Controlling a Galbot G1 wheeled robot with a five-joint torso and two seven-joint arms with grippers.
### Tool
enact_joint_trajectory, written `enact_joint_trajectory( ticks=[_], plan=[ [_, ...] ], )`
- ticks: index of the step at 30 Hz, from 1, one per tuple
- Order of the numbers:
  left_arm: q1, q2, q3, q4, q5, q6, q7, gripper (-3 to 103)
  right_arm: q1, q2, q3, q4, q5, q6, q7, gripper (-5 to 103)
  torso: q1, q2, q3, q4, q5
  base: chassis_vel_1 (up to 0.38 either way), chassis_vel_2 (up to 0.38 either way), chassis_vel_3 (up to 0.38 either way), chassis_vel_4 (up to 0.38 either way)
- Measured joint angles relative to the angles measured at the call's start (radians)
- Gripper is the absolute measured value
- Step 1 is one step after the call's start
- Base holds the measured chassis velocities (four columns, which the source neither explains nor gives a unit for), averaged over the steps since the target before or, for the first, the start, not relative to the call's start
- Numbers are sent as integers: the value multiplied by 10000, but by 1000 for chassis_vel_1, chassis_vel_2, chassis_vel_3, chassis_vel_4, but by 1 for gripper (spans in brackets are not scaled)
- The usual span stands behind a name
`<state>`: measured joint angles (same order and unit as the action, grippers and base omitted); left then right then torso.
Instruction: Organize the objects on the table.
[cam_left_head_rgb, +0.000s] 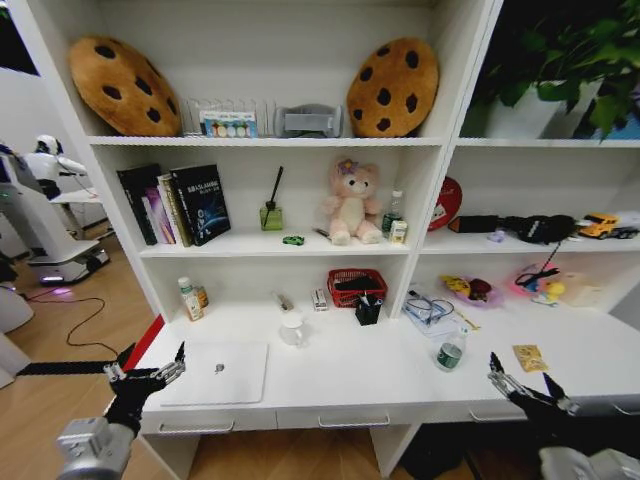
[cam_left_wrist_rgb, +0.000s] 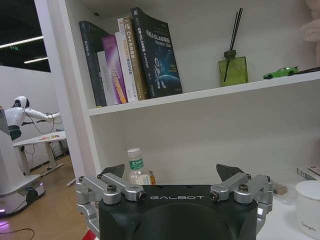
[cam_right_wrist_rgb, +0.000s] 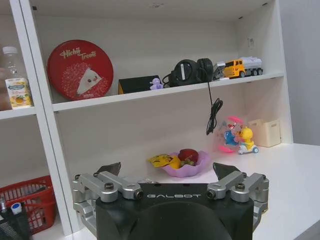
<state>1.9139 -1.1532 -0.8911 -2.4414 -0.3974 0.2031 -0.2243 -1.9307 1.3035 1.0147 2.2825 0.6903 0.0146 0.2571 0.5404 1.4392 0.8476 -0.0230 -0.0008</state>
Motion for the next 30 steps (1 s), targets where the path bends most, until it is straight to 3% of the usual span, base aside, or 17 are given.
enact_joint_trajectory(
  ticks=[2, 9, 15, 16, 17, 18, 19, 20, 21, 27, 30],
  plan=[
    [0, 0, 0, 0, 0, 0, 0, 100, 36, 17, -127, -52, -46, 0, 1, 100, -1, 0, 0, 0, 14, -192, -231, 213, 226],
    [0, 0, 0, 0, 0, 0, 0, 100, 188, -140, -308, -147, 241, -67, 135, 100, -1, 0, -1, 1, 0, -260, -263, 256, 259],
    [-1, -1, 1, 0, 0, 0, 1, 100, 512, -447, -941, -299, -644, 68, -171, 100, -2, -1, 0, -1, 7, -306, -291, 291, 306],
    [0, -2, 1, -1, 0, 0, 1, 100, 561, -550, -1137, -298, -945, 59, -350, 100, -3, 0, 0, 4, 7, -260, -257, 295, 228],
    [0, -2, 1, -2, 0, 0, 1, 100, 534, -741, -1464, -324, -1765, 296, -1032, 100, -2, -1, 1, 4, 20, -31, -185, 190, 228],
    [0, -2, 1, -2, 0, 0, 1, 100, 534, -741, -1464, -324, -1765, 296, -1032, 100, -2, -1, 1, 4, 20, -31, -185, 190, 228],
    [0, -2, 2, -2, 0, 0, 1, 100, 448, -859, -1609, -329, -2303, 609, -1791, 100, -1, -1, 1, 4, 18, -31, -185, 111, 90],
    [0, -1, 2, -1, 0, 0, 1, 100, 304, -1012, -1845, -332, -2987, 1109, -3032, 100, -3, 0, 0, -4, 2, -6, -101, 44, 6],
    [0, -1, 2, -1, -1, 0, 2, 100, 287, -1042, -2072, -372, -3215, 1273, -3474, 100, -2, 0, 0, -11, 2, -65, -25, 44, -42],
    [-1, -1, -1, -1, 0, 0, 0, 100, 777, -1144, -2564, -850, -3546, 1336, -4040, 100, -1, 0, -1, -1, -1, 22, 52, -27, -60],
    [0, 0, -4, -1, 0, 0, -2, 100, 1531, -1796, -3184, -1401, -3387, 1071, -4204, 100, -1, 1, 0, 1, 2, 58, 69, -48, -45]
  ],
)
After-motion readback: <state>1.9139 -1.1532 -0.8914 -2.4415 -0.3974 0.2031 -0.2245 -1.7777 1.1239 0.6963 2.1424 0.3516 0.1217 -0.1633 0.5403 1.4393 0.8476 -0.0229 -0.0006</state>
